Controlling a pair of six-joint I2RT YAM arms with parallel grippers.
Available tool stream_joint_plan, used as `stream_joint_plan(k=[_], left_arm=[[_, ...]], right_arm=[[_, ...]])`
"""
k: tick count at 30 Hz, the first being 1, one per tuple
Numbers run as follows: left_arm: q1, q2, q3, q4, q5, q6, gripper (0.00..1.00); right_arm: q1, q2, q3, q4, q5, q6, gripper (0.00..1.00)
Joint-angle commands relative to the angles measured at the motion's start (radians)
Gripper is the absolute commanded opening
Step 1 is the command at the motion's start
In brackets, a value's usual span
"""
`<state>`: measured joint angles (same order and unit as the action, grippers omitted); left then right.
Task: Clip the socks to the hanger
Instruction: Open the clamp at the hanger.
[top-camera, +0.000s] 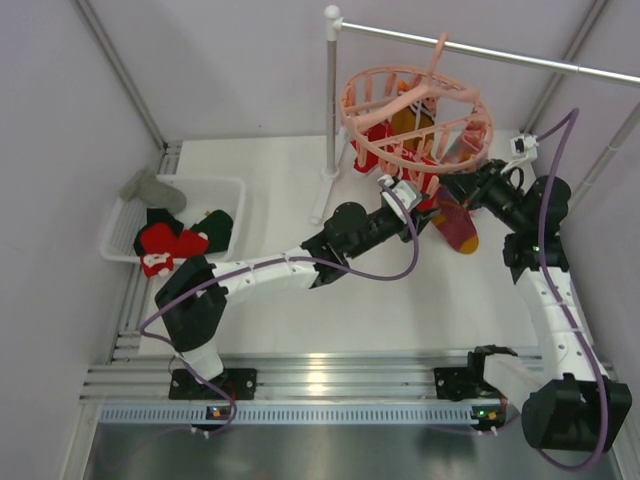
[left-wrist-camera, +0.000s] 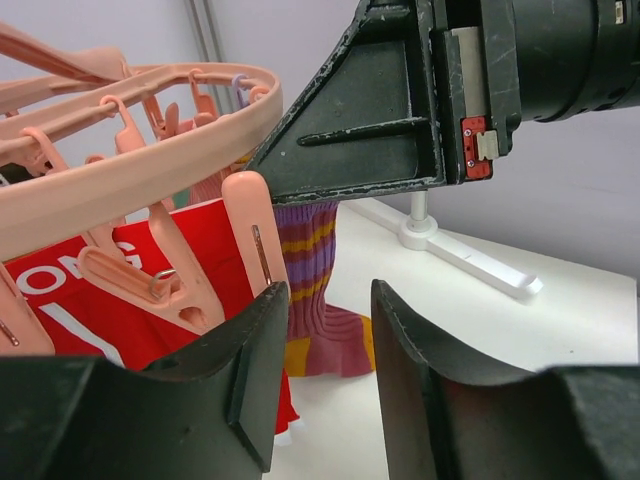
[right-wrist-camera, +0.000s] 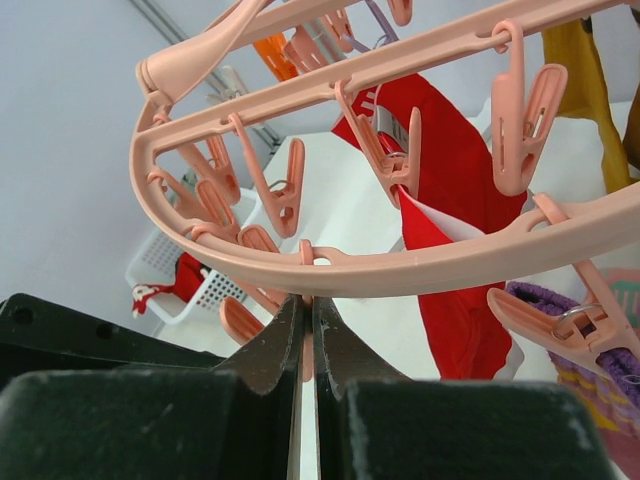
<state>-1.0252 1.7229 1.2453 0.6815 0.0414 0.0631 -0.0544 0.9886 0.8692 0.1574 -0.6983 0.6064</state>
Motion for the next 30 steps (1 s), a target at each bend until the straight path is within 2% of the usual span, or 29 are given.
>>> stream_joint_plan(k=[1, 6, 8, 15, 19, 24, 25, 26, 27, 29, 30], left_arm=[[0.011, 0.009, 0.039, 0.067, -0.032, 0.026, 0.44], [0.014, 0.006, 0.036, 0.070, -0.083, 0.030, 0.45], [0.016, 0.010, 0.051, 0.050, -0.112, 0.047, 0.50], [0.028, 0.030, 0.075, 0.033, -0.092, 0.038, 0.51], [0.028, 0.058, 0.124, 0.018, -0.055, 0.034, 0.43], [0.028, 0.079, 0.134, -0.005, -0.002, 0.021, 0.38], [0.028, 0.079, 0.131, -0.005, -0.006, 0.015, 0.35], [0.030, 0.081, 0.129, -0.005, -0.009, 0.014, 0.25], [0.030, 0.081, 0.128, -0.007, -0.021, 0.012, 0.19], [0.030, 0.078, 0.121, -0.005, -0.021, 0.012, 0.08], [0.030, 0.076, 0.121, -0.005, -0.015, 0.012, 0.05]], right_arm=[[0.021, -0.001, 0.021, 0.067, -0.036, 0.023, 0.00], [0.021, 0.007, 0.030, 0.051, -0.038, 0.018, 0.00], [0.021, 0.007, 0.027, 0.053, -0.037, 0.015, 0.00], [0.022, 0.002, 0.030, 0.050, -0.040, 0.012, 0.00], [0.027, 0.002, 0.025, 0.056, -0.052, 0.018, 0.00], [0.028, 0.008, 0.027, 0.062, -0.056, 0.029, 0.00], [0.028, 0.008, 0.028, 0.062, -0.058, 0.029, 0.00], [0.028, 0.010, 0.028, 0.059, -0.058, 0.027, 0.00], [0.028, 0.007, 0.030, 0.056, -0.061, 0.020, 0.00], [0.028, 0.004, 0.033, 0.042, -0.066, 0.006, 0.10], [0.027, -0.002, 0.033, 0.028, -0.069, -0.008, 0.12]])
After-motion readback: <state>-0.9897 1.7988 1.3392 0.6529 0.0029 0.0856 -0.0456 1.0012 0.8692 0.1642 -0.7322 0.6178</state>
